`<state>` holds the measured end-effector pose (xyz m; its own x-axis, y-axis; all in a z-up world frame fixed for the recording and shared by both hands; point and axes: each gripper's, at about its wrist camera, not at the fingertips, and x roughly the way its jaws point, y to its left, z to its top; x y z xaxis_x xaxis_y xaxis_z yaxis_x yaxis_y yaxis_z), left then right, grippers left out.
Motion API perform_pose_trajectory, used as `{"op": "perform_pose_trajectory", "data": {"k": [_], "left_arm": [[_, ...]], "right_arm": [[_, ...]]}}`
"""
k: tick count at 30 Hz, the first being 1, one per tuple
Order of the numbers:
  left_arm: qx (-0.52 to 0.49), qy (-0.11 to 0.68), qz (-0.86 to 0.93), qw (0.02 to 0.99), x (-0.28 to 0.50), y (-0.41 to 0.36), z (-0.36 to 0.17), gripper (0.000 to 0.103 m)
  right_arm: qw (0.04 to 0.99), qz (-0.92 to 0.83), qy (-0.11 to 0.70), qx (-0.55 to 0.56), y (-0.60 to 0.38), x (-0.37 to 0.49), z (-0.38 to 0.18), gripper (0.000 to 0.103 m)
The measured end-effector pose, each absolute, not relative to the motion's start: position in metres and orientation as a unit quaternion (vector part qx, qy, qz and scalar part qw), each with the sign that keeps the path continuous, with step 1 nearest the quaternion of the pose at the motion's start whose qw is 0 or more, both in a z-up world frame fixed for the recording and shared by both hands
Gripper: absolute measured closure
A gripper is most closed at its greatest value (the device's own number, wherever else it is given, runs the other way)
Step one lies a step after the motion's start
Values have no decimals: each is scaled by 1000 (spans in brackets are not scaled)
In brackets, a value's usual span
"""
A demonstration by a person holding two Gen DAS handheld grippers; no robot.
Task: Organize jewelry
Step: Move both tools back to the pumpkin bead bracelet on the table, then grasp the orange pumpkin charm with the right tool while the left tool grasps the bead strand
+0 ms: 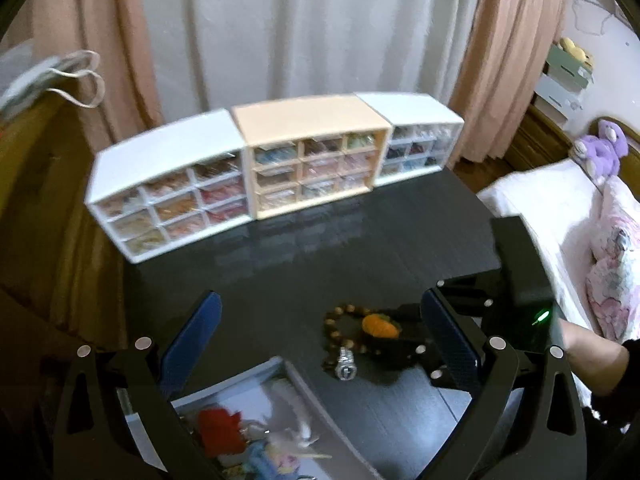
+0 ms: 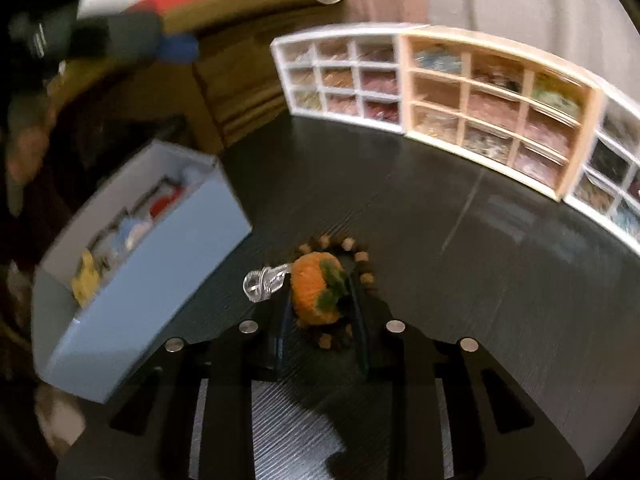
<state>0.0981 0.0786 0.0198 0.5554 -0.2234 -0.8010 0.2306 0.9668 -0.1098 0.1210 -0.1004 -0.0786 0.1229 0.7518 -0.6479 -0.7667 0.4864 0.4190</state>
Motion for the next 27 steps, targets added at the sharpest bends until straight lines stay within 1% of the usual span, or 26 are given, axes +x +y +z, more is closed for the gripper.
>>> {"op": "perform_pose_trajectory", "data": {"k": [3,5,9,10,12,14,16,20,25,27], "left_arm": [[18,486,-140,862,116,65,6,4],[17,516,-139,845,128,60,-6,4],[0,602,-109,791,151,54,-38,5],[17,610,-105,785,156,49,-45,6],[67,618,-94,777,161,39,-57,17],[130,638,-96,753,165,27,-72,19],[162,666,-107,720,165,20,-85,19],[183,671,-120,709,164,12,-97,20],[157,660,-133,723,172,8,-104,20],[161,664,-127,719,174,8,-109,20]], "right_arm": [[764,490,419,34,-126,124,-72,77],[777,473,414,45,-141,124,-70,77],[789,436,422,99,-180,134,-79,77],[790,429,423,110,-187,136,-80,77],[791,421,425,130,-200,139,-82,77],[793,418,423,134,-206,140,-83,77],[794,419,420,134,-209,140,-81,77],[793,424,413,146,-212,142,-80,77],[792,426,408,157,-220,140,-80,77],[793,424,407,162,-224,141,-80,77]]}}
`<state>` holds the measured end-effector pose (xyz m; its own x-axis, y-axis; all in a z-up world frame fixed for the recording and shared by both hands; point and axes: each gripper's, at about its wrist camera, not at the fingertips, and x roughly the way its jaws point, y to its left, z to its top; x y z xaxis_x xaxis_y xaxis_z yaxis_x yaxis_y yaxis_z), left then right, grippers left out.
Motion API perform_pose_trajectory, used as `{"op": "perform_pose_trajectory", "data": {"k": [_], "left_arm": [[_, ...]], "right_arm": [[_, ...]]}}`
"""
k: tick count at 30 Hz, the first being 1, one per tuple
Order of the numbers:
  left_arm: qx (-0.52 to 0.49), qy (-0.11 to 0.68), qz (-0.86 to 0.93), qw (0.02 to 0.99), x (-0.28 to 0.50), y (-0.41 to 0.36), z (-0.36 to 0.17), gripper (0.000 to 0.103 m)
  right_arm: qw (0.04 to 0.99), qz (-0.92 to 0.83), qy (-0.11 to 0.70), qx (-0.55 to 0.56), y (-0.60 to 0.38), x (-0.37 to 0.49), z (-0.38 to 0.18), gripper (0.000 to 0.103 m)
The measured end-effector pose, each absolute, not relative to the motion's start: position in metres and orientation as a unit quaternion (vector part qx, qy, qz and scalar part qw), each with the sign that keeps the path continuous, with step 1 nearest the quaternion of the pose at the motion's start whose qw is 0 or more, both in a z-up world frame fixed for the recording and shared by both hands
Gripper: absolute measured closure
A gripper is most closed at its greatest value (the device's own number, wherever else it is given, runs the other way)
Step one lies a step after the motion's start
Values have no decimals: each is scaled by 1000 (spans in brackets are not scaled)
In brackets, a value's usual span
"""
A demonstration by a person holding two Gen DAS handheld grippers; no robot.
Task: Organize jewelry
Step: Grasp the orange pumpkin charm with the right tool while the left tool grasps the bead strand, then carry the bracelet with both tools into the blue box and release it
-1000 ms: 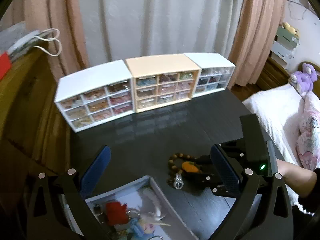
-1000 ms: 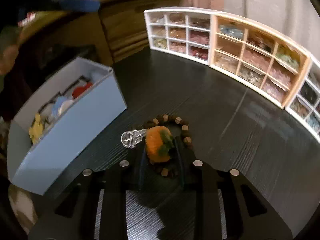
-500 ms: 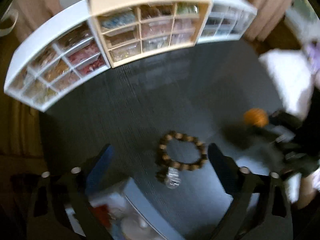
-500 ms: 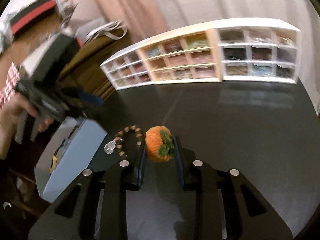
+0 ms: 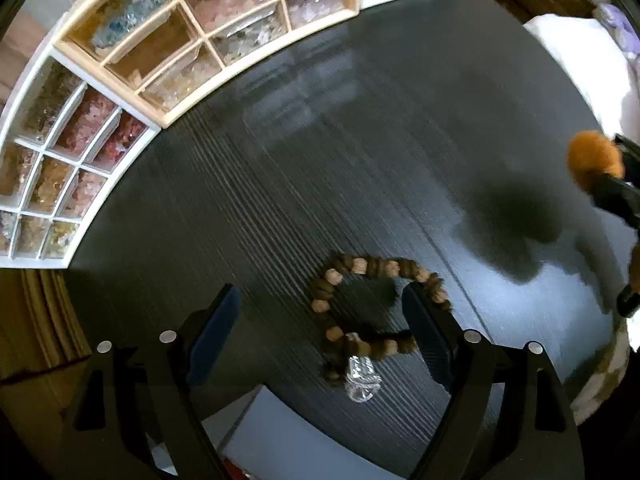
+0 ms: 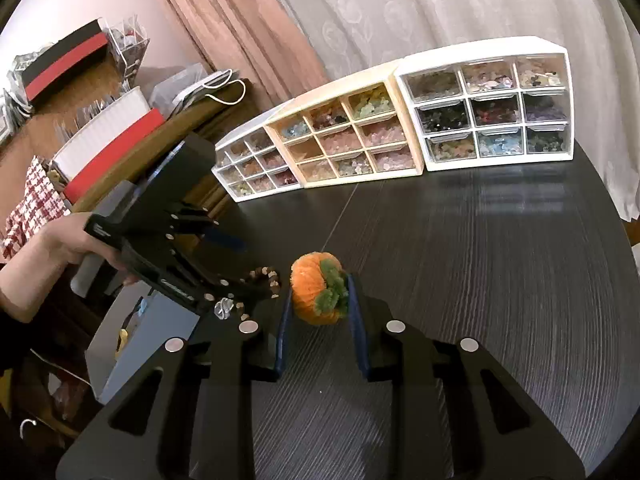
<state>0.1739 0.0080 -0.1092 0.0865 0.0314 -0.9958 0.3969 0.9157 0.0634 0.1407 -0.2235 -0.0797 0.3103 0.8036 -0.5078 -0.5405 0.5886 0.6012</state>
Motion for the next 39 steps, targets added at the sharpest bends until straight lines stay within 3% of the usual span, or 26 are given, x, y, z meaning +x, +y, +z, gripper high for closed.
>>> {"op": "perform_pose_trajectory", "data": {"k": [8,10,12,13,14,15,24,39], "left_arm": [[119,656,-138,732,175,21,-115,23],[119,643,-143,743,180,28,-112,38],[118,640,-142,746,182,34,-109,60],[116,642,-138,745,183,36,-108,65],[114,643,-136,745,183,37,-107,82],[112,643,-130,746,185,36,-106,92],[83,586,-98,800,175,49,-82,92],[37,434,-34,900,76,42,26,92]], "right_arm": [[795,419,406,167,-230,140,-81,76],[794,418,408,167,-230,140,-81,76],[794,417,408,169,-230,140,-80,76],[794,417,408,170,-230,140,-80,76],[794,417,408,169,-231,139,-79,76],[795,417,408,169,-230,139,-78,76],[803,413,402,151,-232,134,-64,76],[827,422,357,106,-208,107,-5,76]]}}
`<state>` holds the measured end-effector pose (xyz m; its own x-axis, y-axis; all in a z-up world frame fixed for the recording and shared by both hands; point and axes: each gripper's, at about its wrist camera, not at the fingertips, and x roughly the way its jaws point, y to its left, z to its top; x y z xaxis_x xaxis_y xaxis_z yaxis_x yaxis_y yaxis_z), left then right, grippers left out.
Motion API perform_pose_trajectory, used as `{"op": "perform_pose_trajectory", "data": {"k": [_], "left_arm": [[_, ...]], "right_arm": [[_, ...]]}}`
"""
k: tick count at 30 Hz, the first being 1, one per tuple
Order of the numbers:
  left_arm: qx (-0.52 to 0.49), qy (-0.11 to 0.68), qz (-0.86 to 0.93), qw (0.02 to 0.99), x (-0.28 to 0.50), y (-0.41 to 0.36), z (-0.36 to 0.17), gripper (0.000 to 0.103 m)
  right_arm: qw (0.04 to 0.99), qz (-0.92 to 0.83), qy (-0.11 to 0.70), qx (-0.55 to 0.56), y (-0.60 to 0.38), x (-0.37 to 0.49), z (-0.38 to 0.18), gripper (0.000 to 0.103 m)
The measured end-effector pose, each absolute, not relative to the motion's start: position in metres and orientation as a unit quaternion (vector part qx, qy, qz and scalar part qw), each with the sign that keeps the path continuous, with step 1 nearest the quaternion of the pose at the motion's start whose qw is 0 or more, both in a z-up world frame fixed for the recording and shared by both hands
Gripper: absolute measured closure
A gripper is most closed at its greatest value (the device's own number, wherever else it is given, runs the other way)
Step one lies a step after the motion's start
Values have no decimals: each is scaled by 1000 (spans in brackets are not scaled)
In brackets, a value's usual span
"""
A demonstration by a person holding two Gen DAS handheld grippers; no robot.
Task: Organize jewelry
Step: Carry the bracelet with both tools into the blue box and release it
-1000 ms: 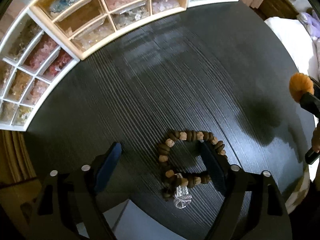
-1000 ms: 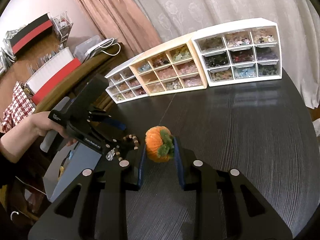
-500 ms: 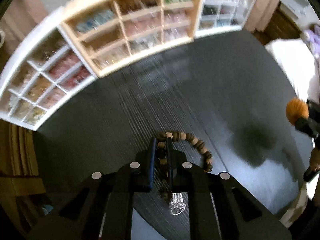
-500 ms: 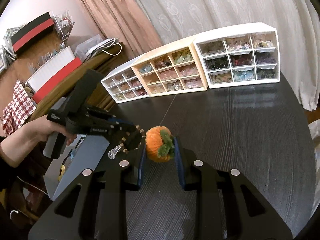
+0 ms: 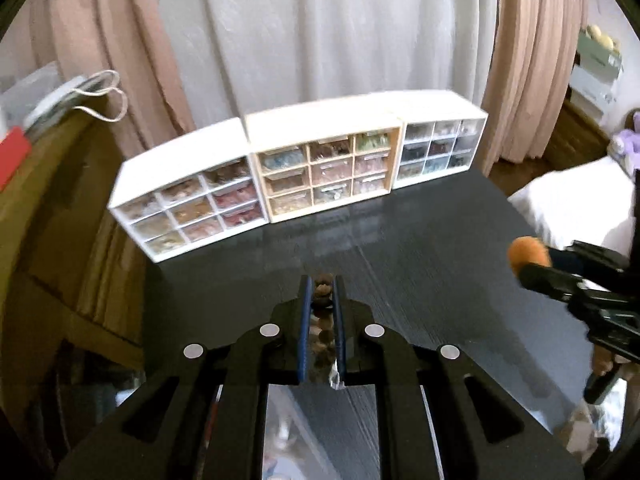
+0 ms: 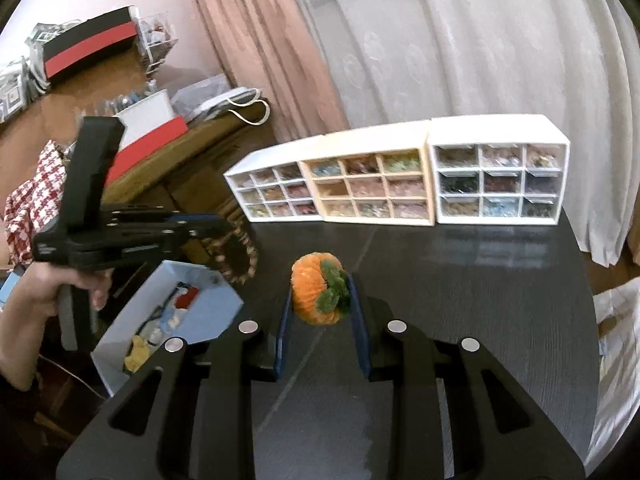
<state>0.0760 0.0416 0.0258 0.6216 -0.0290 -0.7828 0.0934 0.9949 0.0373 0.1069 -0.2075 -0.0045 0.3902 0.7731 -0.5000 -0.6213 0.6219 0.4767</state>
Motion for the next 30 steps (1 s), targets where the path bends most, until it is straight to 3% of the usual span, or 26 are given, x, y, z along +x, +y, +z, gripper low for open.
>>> {"op": "perform_pose_trajectory", "data": {"k": [10,30], "left_arm": [[-1,423,-7,906,-10,88,58,92],[-113,505,8,856,-93,127,-41,92]], "right_arm": [[807,480,336,80,-146,81,23,76],[716,581,385,-12,-37,1,-1,76]]}}
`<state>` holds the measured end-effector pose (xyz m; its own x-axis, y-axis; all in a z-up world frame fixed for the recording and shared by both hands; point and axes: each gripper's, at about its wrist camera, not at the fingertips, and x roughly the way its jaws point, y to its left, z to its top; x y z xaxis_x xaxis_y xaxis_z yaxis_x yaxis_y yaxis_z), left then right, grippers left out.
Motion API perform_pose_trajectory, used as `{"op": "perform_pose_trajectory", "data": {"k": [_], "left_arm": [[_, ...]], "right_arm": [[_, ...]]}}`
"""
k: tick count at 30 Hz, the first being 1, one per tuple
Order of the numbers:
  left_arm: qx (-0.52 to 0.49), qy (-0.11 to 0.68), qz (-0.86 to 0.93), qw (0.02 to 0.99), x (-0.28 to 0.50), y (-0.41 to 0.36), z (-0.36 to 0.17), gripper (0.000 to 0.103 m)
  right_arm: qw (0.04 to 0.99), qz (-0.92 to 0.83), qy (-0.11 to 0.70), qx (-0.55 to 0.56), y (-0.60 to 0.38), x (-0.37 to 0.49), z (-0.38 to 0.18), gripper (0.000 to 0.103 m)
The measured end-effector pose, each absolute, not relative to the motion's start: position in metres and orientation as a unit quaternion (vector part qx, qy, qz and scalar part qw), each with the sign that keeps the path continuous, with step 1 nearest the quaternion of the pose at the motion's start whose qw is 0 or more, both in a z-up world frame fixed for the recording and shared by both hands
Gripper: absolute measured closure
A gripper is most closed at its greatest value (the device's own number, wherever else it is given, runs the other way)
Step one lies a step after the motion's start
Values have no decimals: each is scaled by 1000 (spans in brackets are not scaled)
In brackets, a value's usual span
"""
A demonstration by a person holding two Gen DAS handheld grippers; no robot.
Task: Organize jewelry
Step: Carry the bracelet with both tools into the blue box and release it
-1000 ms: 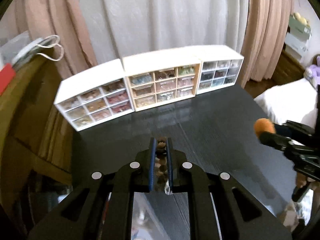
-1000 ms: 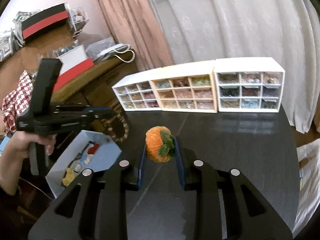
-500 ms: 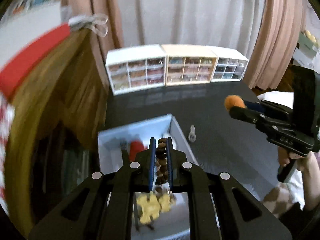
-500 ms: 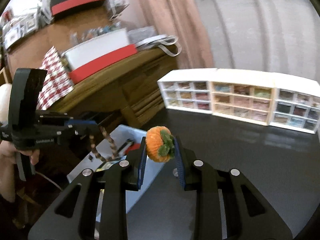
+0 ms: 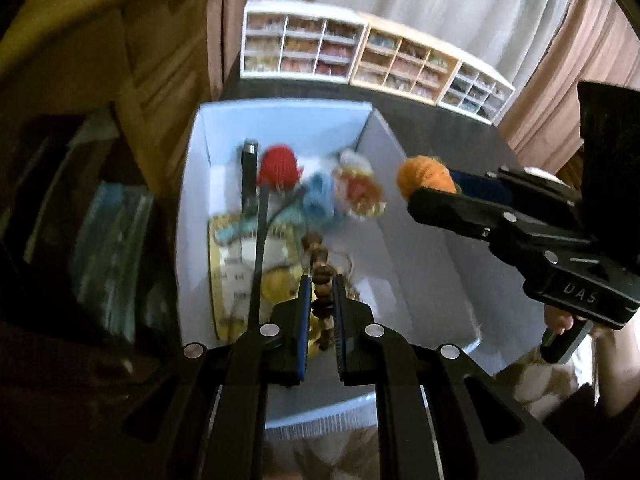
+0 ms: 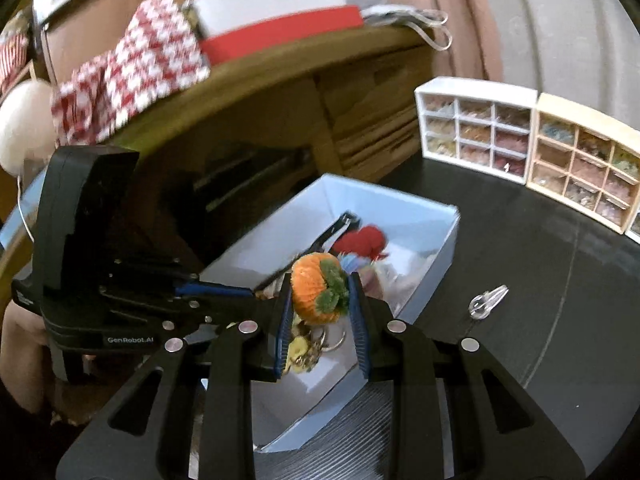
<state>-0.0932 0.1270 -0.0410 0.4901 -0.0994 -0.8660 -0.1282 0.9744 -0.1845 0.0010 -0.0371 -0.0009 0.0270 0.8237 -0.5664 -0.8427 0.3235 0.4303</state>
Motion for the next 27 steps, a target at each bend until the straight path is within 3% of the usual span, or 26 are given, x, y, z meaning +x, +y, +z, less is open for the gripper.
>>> {"op": "perform_pose_trajectory", "data": {"k": [14,16,18,20,25,27], "left_arm": [[-73,524,33,848,-95,120,-47,89],[-57,539,51,839,-93,118,-49,73],[-57,532,50,843,-94,116,-44,44],[-55,525,43,848,-96,112,-38,19],[-60,511,35,857,-96,107,-24,4],[-58,501,34,863,-95,103,-18,4]], "right_arm": [[714,578,388,-71,-20,-16,-9,73],[716,581,381,-65,-26,-15,-5,71],[722,578,377,-54,-33,-11,-1,60],[729,574,370,-39,-44,-6,5,58],[757,552,349,3,-87,17,23,41],[773,534,343,13,-106,28,26,29]]}}
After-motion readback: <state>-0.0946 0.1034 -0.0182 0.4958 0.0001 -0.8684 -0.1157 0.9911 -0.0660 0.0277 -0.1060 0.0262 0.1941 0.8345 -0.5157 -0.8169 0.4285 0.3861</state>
